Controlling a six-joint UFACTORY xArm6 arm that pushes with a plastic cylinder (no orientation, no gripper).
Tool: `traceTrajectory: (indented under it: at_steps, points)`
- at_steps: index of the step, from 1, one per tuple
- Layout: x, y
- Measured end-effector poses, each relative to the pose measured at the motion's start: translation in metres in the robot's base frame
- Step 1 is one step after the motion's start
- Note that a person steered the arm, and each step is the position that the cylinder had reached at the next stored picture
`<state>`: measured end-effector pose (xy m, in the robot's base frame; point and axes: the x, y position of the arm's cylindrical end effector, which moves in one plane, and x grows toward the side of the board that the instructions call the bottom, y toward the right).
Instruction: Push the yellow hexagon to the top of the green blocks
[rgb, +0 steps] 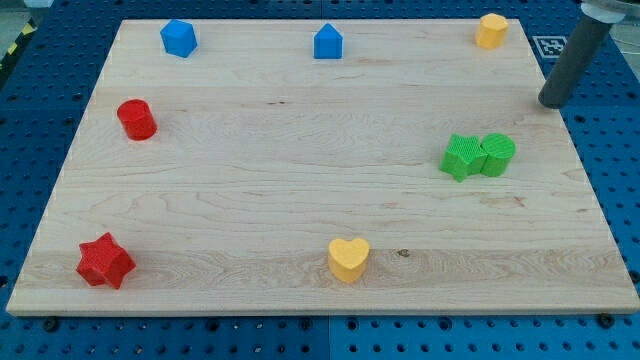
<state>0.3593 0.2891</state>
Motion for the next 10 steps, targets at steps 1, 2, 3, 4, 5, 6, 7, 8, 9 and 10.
traceTrajectory:
  at_steps: [1,2,3,4,5,6,7,8,9,10]
  points:
    - [0.003,0.001]
    - [0.008,0.002]
    - [0.007,0.002]
    - [-0.011,0.001]
    - [-0.031,0.001]
    - [-0.053,0.001]
    - [-0.08,0.001]
    - [-0.111,0.001]
    - [-0.15,-0.017]
    - [-0.166,-0.033]
